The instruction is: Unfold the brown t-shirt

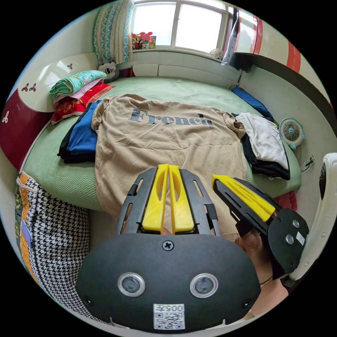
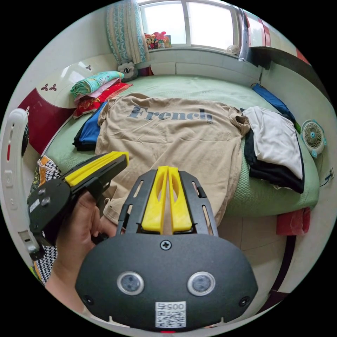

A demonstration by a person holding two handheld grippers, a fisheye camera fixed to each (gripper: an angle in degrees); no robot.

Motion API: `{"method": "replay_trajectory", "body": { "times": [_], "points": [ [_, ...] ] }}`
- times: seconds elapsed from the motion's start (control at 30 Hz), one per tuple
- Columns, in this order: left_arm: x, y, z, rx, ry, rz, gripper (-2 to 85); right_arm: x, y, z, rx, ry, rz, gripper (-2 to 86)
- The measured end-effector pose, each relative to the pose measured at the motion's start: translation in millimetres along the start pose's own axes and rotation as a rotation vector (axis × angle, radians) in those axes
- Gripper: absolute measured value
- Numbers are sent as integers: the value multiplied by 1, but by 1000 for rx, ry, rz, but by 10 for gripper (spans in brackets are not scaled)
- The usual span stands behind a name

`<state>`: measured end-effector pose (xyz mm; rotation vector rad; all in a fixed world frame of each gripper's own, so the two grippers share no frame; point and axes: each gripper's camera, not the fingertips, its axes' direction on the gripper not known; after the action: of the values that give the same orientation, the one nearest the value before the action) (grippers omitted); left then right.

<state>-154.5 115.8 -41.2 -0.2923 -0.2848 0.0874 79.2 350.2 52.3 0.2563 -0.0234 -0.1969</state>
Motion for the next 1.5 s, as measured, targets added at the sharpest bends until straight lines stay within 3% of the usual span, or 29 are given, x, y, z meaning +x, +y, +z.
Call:
{"method": "replay_trajectory", "body": {
  "times": [1.5],
  "points": [
    [-9,-10,7,-29,16,-16,-7,-18,-4,4,-4,37,-46,-10]
  ]
}}
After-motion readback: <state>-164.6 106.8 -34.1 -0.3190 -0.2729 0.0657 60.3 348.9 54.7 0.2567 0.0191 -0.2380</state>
